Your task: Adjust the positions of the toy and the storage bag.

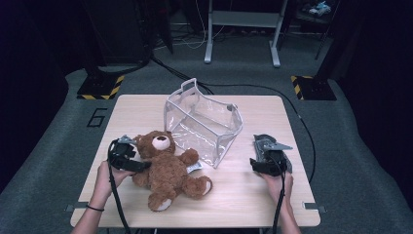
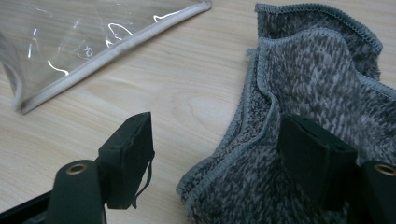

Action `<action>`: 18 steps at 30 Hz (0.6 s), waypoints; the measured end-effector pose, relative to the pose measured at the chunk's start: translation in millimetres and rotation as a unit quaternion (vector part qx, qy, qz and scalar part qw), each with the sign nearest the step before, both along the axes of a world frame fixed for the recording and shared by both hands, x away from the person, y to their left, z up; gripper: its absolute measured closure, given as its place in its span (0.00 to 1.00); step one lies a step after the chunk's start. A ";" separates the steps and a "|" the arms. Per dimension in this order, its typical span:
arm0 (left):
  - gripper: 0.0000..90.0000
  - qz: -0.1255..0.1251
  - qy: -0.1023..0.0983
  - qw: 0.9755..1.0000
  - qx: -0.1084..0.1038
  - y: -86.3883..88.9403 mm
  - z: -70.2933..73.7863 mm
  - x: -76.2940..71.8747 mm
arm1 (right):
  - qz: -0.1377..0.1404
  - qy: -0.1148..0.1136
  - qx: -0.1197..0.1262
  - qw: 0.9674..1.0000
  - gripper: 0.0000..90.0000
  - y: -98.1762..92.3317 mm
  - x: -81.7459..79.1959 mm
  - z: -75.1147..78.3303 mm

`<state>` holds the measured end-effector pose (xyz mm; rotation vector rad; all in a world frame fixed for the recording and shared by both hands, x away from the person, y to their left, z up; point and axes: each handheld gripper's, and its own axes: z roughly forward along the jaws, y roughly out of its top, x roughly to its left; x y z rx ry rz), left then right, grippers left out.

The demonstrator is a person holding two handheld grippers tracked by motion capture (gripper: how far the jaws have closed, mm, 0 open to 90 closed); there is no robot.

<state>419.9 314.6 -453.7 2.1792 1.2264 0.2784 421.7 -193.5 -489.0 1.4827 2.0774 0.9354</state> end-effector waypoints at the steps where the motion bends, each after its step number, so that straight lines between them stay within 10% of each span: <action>1: 0.17 0.004 0.002 1.000 -0.001 3.2 -2.1 0.5 | -0.001 0.000 -0.002 1.000 0.29 -0.2 0.0 -0.3; 9: 0.16 0.024 0.031 0.999 -0.015 23.8 -11.7 2.8 | -0.011 0.002 -0.004 1.000 0.28 -5.3 4.5 -4.0; 18: 0.17 0.020 0.016 0.999 -0.027 16.0 2.0 1.9 | -0.018 0.007 -0.005 1.000 0.28 -9.4 7.5 -6.6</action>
